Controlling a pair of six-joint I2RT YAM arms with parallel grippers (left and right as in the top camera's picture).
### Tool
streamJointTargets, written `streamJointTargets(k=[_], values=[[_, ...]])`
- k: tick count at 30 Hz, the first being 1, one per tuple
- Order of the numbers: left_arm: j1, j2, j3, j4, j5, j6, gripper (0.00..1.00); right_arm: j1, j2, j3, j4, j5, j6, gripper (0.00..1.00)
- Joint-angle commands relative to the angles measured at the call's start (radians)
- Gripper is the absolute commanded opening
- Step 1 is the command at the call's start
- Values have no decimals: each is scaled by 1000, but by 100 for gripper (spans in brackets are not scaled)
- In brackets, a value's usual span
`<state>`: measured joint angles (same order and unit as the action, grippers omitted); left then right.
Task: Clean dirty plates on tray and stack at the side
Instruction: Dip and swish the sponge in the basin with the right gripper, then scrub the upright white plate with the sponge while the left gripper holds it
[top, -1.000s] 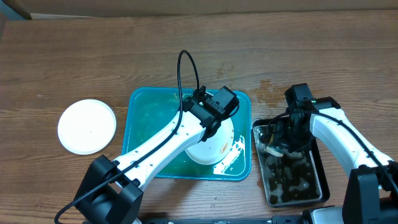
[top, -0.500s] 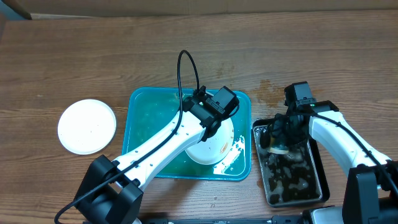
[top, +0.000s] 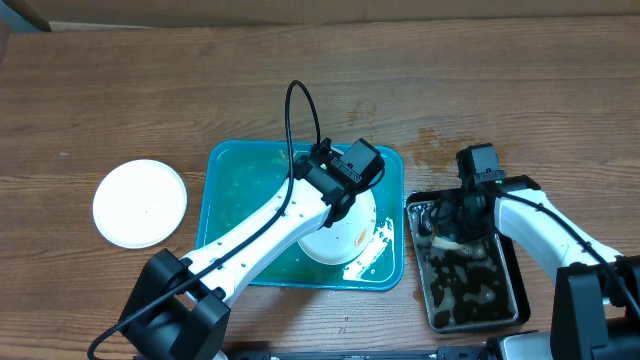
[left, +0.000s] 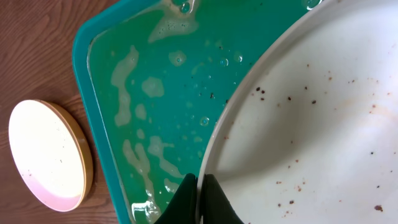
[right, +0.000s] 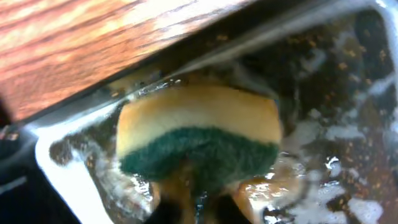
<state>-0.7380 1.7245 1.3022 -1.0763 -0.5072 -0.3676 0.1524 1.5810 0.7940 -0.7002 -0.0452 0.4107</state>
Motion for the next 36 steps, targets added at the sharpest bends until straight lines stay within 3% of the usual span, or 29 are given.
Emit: streamJointTargets(k=[1, 7, 15, 19, 26, 36], values=[[5, 14, -6, 1, 3, -14, 4, 3, 2, -26, 5, 6, 8, 4], [5, 14, -6, 1, 3, -14, 4, 3, 2, 34, -28, 6, -27, 4], [5, 14, -6, 1, 3, -14, 4, 3, 2, 200, -246, 2, -53, 4], [5, 14, -6, 2, 4, -14, 4, 3, 1, 245, -305, -113, -105, 4], [5, 14, -6, 19, 89, -15, 4, 15, 2, 257, -259, -540, -233, 4], [20, 15, -53, 71, 152, -173, 4, 140, 2, 254, -169, -501, -169, 4]])
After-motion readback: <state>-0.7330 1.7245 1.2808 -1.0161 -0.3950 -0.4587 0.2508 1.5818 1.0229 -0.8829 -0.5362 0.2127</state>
